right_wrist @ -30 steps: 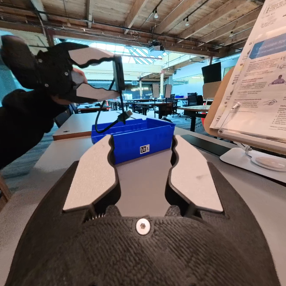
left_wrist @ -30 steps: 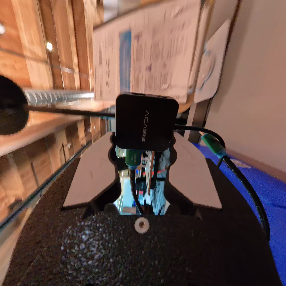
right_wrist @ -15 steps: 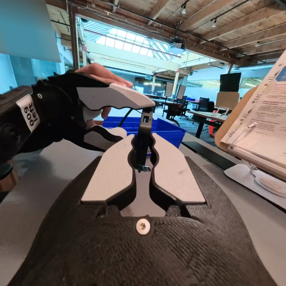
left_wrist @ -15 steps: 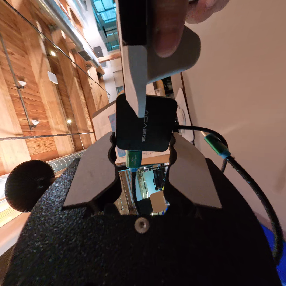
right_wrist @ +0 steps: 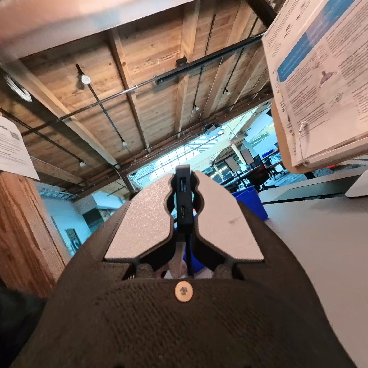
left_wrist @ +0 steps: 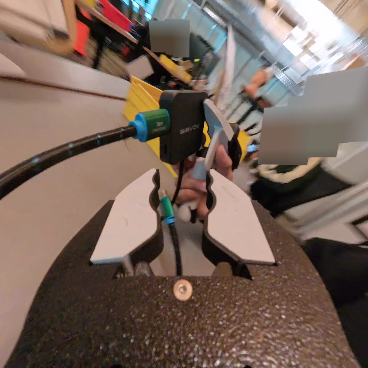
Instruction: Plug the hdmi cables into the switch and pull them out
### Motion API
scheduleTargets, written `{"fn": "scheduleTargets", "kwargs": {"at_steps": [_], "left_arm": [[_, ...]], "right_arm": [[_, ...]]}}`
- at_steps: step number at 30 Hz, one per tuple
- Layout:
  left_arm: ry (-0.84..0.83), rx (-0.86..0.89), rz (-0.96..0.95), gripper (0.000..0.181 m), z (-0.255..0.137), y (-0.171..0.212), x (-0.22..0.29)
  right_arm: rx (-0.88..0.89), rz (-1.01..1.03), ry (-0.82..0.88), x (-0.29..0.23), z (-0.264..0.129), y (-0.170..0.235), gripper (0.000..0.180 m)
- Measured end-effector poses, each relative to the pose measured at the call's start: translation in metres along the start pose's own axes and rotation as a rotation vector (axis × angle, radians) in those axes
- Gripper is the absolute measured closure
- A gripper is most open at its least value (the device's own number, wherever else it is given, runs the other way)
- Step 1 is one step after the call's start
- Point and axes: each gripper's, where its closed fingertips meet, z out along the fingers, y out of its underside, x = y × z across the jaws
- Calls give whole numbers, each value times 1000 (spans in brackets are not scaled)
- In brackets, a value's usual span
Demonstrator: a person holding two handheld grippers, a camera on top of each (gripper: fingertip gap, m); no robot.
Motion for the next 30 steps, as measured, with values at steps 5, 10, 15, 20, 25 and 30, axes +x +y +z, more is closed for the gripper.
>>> {"fn": "scheduleTargets", "kwargs": {"at_steps": [5,10,15,20,25,30], "left_arm": [[269,78,-198,163,21,6,-2],[327,52,-12,166,18,7,-1],[193,-357,71,166,0,16,-17],[61,-701,253,167,-21,9,-30],[-44,-847,351,167,-24,1,-35],[-149,-849,336,167,-12,-1,-38]], "right_arm": [[-76,-57,-57,-14,6,13,165],[-178,-211,-105,-17,1,13,165],[-533,-965,14,-3,-19,26,112],[-642,-1401,52,6,-19,46,97],[-806,-1383,116,29,-18,76,97],[-722,-1378,343,48,-8,67,90]]}}
